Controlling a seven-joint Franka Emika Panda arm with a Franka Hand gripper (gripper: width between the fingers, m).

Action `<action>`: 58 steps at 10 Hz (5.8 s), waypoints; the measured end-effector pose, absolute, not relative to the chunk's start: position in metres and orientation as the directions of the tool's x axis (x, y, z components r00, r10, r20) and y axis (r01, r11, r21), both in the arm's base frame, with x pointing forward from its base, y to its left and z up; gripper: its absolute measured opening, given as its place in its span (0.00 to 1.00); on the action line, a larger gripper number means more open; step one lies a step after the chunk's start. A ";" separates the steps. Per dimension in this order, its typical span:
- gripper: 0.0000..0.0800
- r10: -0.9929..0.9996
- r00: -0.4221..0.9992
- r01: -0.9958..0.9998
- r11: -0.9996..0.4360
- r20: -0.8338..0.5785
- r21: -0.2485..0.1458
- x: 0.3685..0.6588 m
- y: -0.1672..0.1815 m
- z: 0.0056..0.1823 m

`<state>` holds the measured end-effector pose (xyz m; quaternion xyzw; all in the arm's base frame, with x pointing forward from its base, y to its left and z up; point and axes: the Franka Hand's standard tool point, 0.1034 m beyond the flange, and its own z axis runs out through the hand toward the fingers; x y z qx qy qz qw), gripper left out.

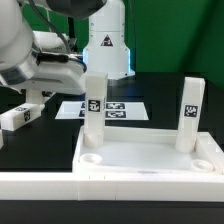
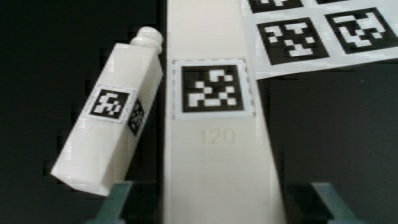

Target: Assemble desk

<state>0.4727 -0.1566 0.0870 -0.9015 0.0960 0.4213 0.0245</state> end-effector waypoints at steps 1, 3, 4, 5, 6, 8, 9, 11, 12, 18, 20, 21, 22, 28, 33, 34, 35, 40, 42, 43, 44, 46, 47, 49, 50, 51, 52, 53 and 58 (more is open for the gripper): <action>0.36 -0.147 0.636 -0.192 -0.981 -0.757 0.029 0.480 -0.163 0.097; 0.36 -0.142 0.759 -0.170 -0.985 -0.636 0.017 0.503 -0.171 0.115; 0.36 -0.146 0.788 -0.173 -0.985 -0.598 0.012 0.505 -0.172 0.123; 0.36 -0.145 0.837 -0.163 -0.987 -0.528 0.014 0.516 -0.172 0.128; 0.36 -0.148 0.873 -0.158 -0.987 -0.465 0.017 0.518 -0.172 0.126; 0.36 -0.154 0.929 -0.154 -0.988 -0.336 0.026 0.526 -0.175 0.126; 0.36 -0.155 0.949 -0.153 -0.988 -0.274 0.031 0.527 -0.176 0.125; 0.36 -0.145 0.980 -0.140 -0.989 -0.134 0.050 0.548 -0.177 0.138; 0.36 -0.125 0.991 -0.122 -0.991 -0.053 0.058 0.562 -0.173 0.149; 0.36 -0.049 0.950 -0.095 -0.987 0.308 0.133 0.581 -0.167 0.154; 0.36 -0.028 0.949 -0.072 -0.989 0.315 0.128 0.593 -0.155 0.160; 0.36 -0.029 0.950 -0.073 -0.989 0.311 0.129 0.591 -0.156 0.158; 0.36 -0.029 0.950 -0.072 -0.989 0.310 0.130 0.591 -0.156 0.158; 0.36 -0.063 0.939 -0.087 -0.994 0.338 0.058 0.629 -0.077 0.171; 0.36 -0.083 0.942 -0.105 -0.993 0.325 0.051 0.630 -0.076 0.168; 0.36 -0.107 0.934 -0.124 -0.992 0.341 0.029 0.635 -0.054 0.170; 0.36 -0.099 0.931 -0.108 -0.994 0.353 0.006 0.644 -0.017 0.173; 0.36 -0.148 0.920 -0.142 -0.989 0.363 -0.045 0.667 0.046 0.175; 0.36 -0.146 0.921 -0.140 -0.989 0.362 -0.044 0.666 0.047 0.175; 0.36 -0.143 0.918 -0.137 -0.990 0.369 -0.044 0.667 0.048 0.175; 0.36 -0.135 0.897 -0.126 -0.991 0.421 -0.049 0.663 0.057 0.176; 0.36 -0.102 0.890 -0.089 -0.995 0.444 -0.051 0.649 0.090 0.165; 0.36 -0.097 0.890 -0.083 -0.995 0.446 -0.050 0.649 0.092 0.163; 0.36 -0.099 0.879 -0.085 -0.995 0.467 -0.051 0.651 0.091 0.164; 0.36 -0.099 0.881 -0.085 -0.995 0.463 -0.050 0.650 0.091 0.162; 0.36 -0.095 0.877 -0.081 -0.996 0.472 -0.050 0.650 0.092 0.162; 0.36 -0.089 0.871 -0.074 -0.996 0.484 -0.050 0.648 0.095 0.160; 0.36 -0.084 0.875 -0.069 -0.996 0.477 -0.049 0.643 0.100 0.156; 0.36 -0.073 0.870 -0.059 -0.997 0.487 -0.044 0.637 0.103 0.150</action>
Offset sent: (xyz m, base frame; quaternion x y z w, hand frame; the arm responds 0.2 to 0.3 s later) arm 0.0062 -0.0116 0.0337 0.0040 0.1141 -0.0091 0.9934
